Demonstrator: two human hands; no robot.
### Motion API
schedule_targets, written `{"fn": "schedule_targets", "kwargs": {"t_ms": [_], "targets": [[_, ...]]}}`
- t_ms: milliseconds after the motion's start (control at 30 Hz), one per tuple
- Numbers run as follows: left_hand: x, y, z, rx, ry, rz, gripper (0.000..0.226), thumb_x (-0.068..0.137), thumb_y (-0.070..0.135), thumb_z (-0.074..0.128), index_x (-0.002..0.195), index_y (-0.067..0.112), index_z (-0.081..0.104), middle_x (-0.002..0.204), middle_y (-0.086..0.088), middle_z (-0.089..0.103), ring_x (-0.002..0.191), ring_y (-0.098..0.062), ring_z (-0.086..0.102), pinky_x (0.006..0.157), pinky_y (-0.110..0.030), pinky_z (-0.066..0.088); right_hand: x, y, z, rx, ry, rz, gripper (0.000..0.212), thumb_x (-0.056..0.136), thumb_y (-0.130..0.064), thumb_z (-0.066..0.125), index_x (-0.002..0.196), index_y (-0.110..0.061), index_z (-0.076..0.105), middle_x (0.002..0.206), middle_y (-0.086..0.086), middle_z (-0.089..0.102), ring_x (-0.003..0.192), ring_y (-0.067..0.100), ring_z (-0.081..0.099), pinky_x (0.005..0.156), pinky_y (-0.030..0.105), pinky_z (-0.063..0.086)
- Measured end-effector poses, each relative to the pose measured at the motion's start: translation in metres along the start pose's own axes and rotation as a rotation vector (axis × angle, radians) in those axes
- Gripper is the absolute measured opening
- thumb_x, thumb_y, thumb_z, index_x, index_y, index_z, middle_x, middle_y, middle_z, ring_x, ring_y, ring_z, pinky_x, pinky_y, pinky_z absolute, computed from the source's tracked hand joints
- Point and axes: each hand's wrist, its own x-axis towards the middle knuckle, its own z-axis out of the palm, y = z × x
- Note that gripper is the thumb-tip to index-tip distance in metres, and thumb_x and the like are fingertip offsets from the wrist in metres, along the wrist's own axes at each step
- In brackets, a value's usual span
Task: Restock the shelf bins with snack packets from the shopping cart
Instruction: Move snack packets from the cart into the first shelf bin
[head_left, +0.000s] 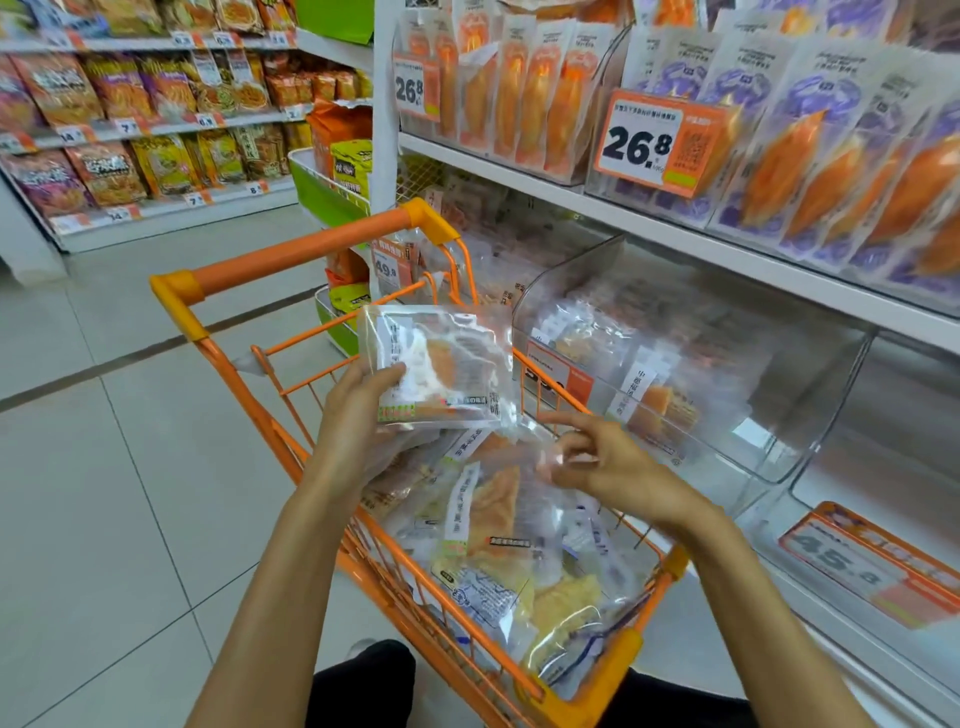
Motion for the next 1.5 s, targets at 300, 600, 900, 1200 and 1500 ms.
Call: {"fn": "schedule_targets", "kwargs": {"t_ms": [300,600,900,1200,1500], "targets": [[-0.003,-0.014,0.024,0.107,0.013,-0.059,0.030,0.098,0.018,0.048,0.128,0.023,0.053,0.109,-0.005,0.065,0.083,-0.018,0.063,0.066,-0.031,0.051,-0.012,-0.006,-0.035,0.566,0.207,-0.041,0.024,0.093,-0.005,0.052,0.091,-0.020,0.071,0.083,-0.009,0.071,0.079,0.000,0.064,0.071,0.008,0.048],[-0.018,-0.020,0.062,0.180,-0.293,-0.278,0.042,0.099,0.037,0.044,0.138,0.020,0.045,0.134,0.006,0.048,0.126,-0.020,0.047,0.102,-0.040,0.040,0.016,0.006,-0.012,0.546,0.540,0.141,0.019,0.097,-0.008,0.050,0.110,-0.009,0.065,0.093,0.002,0.061,0.082,0.011,0.053,0.075,0.018,0.044],[-0.007,-0.018,0.034,0.132,-0.050,0.164,0.053,0.086,0.040,0.065,0.134,0.028,0.048,0.127,0.004,0.061,0.114,-0.014,0.061,0.094,-0.042,0.052,0.026,-0.005,0.010,0.164,0.761,-0.112,0.017,0.094,-0.011,0.054,0.109,-0.017,0.058,0.085,-0.011,0.056,0.080,0.004,0.054,0.071,0.014,0.043],[0.003,-0.009,-0.001,-0.062,0.264,0.131,0.029,0.093,0.021,0.060,0.121,0.019,0.053,0.111,-0.001,0.065,0.086,-0.008,0.065,0.068,-0.021,0.051,0.035,0.026,0.050,-0.748,0.044,0.109,0.075,0.089,-0.056,0.052,0.150,-0.027,0.021,0.159,-0.005,0.017,0.147,0.017,0.010,0.118,0.044,0.007],[0.001,-0.004,0.008,-0.106,0.192,0.056,0.029,0.094,0.019,0.057,0.123,0.020,0.054,0.105,0.001,0.065,0.081,-0.010,0.063,0.057,-0.021,0.053,0.014,-0.002,0.037,-0.906,-0.116,0.219,0.077,0.072,-0.034,0.078,0.134,-0.025,0.033,0.138,0.000,0.037,0.126,0.024,0.029,0.101,0.036,0.026]]}}
